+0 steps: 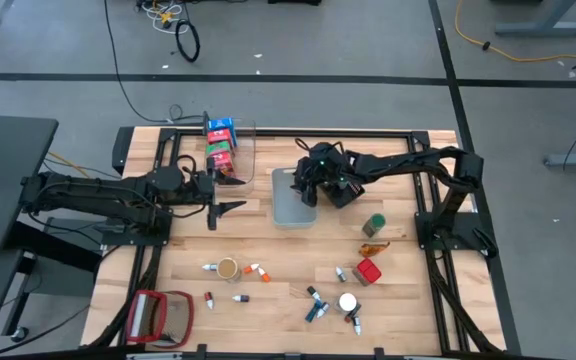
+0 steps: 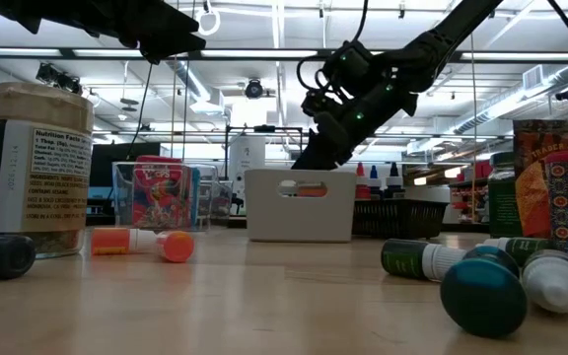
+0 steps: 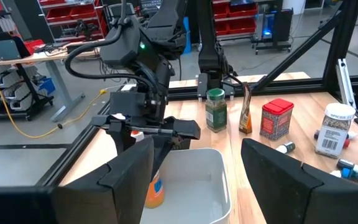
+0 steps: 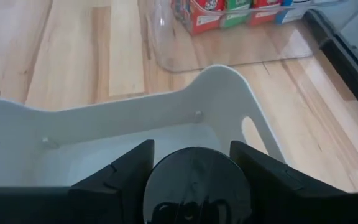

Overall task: Pick & Place Kitchen Items
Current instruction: Put the orange seasoning bottle into the gray bin, then put the gold seasoning bottle into the gray bin

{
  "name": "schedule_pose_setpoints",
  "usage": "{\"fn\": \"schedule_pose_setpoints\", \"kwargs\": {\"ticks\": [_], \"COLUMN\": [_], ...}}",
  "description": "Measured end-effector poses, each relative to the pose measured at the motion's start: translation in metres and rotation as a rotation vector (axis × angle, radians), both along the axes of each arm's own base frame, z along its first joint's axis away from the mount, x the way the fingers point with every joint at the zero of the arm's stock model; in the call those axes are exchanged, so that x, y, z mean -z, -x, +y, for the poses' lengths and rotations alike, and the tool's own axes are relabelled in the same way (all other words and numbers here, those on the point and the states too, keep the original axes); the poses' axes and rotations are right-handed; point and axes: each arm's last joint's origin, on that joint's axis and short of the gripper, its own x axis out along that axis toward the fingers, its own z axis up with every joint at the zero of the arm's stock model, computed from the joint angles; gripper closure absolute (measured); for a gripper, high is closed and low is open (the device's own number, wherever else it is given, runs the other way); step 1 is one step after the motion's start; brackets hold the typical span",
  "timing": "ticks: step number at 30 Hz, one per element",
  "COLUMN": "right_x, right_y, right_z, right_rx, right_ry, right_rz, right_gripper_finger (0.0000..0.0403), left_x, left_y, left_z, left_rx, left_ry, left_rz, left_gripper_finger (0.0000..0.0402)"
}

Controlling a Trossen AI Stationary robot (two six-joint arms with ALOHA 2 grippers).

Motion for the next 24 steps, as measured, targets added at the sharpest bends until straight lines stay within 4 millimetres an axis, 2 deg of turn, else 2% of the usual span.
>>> {"fn": "schedule_pose_setpoints", "kwargs": {"ticks": [6,10,16,24], "right_x": [0.003,-0.002,-0.025,-0.052], "right_y": [0.001,0.001,0.005,0.007], "right_z": [0.0,-0.001,0.002,0.028], "right_rx": [0.006,0.02,0.029,-0.035], "right_ry": [0.001,0.098,0.152,0.17], "right_rz": [0.023,0.016,-0.04,-0.126], "right_gripper_finger": [0.0144,0.0121,0.0113,0.0121], "left_x": [0.0,0.0,0.0,-0.001], "left_y": [0.0,0.0,0.0,0.0], "left_z": [0.0,0.0,0.0,0.0], "left_rx": [0.0,0.0,-0.001,-0.001], "left_ry": [0.0,0.0,0.0,0.0], "left_rz": [0.0,0.0,0.0,-0.007], "left_gripper_finger": [0.015,0.015,0.015,0.015]}}
